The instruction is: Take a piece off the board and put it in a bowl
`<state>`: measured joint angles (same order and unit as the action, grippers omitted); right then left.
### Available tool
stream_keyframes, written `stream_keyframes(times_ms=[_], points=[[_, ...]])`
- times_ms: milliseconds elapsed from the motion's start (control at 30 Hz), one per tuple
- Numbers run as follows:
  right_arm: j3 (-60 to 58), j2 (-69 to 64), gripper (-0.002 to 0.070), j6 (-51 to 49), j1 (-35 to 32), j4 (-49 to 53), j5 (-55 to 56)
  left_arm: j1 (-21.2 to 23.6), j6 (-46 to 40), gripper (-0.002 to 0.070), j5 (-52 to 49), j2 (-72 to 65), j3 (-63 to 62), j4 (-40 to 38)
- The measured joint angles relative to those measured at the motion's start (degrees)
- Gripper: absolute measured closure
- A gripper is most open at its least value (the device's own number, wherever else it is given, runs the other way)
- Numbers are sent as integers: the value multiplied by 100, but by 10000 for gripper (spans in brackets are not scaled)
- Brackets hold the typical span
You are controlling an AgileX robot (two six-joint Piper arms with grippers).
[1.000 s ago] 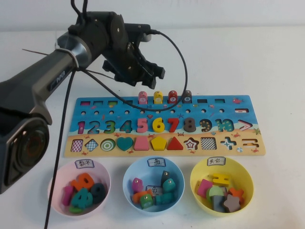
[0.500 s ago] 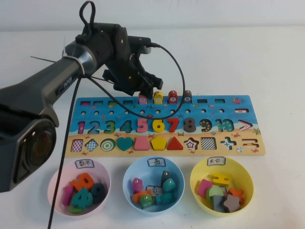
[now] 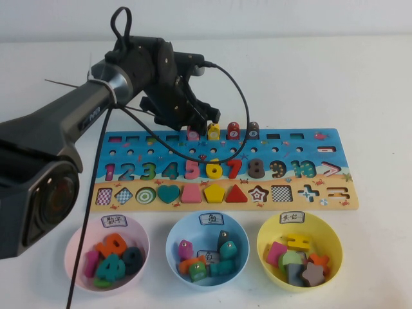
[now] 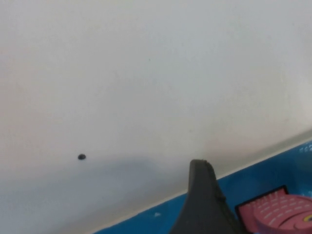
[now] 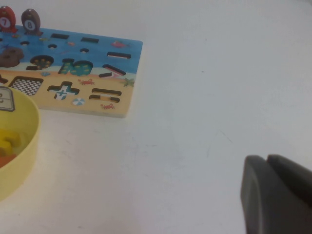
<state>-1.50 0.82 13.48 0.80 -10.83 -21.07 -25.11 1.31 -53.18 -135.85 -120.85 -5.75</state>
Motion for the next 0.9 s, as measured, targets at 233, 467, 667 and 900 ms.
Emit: stream_keyframes(times_ms=[233, 467, 667, 900], points=[[0, 0, 694, 0, 0, 0, 0, 0, 53, 275, 35, -3, 0, 122], [0, 0, 694, 0, 0, 0, 0, 0, 198, 300, 44, -3, 0, 243], [0, 0, 694, 0, 0, 0, 0, 0, 197, 323, 79, -3, 0, 243], [0, 0, 694, 0, 0, 0, 0, 0, 263, 351, 79, -3, 0, 243]])
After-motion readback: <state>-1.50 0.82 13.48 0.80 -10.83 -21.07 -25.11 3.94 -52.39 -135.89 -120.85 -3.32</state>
